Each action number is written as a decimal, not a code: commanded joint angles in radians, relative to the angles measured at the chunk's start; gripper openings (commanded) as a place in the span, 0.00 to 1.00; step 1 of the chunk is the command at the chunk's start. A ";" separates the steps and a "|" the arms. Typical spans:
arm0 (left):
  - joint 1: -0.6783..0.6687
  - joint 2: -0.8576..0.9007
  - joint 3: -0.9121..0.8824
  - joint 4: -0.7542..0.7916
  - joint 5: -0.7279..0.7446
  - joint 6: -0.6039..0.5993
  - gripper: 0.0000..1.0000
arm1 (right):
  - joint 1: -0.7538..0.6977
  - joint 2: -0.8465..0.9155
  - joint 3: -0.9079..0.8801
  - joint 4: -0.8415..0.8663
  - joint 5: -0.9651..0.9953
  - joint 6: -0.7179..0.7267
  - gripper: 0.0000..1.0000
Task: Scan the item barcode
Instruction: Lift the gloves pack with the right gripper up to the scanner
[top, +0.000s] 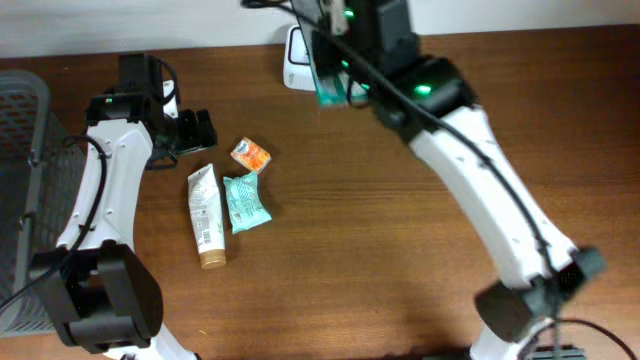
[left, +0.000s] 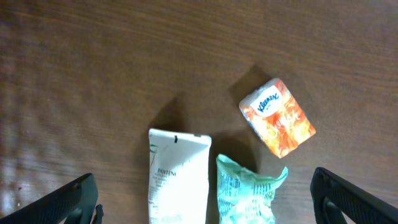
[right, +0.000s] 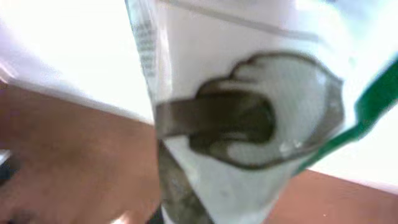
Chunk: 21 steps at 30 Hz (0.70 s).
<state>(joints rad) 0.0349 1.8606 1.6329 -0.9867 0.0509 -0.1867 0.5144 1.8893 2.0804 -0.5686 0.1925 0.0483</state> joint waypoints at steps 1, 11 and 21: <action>0.002 -0.011 0.011 0.001 -0.007 0.002 0.99 | 0.008 0.153 0.018 0.262 0.190 -0.386 0.04; 0.002 -0.011 0.011 0.000 -0.007 0.002 0.99 | 0.008 0.566 0.018 0.823 0.061 -0.991 0.05; 0.002 -0.011 0.011 0.000 -0.007 0.002 0.99 | 0.001 0.577 0.017 0.861 -0.057 -0.955 0.04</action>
<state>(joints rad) 0.0349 1.8606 1.6329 -0.9848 0.0475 -0.1867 0.5186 2.4622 2.0869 0.2886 0.1524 -0.9436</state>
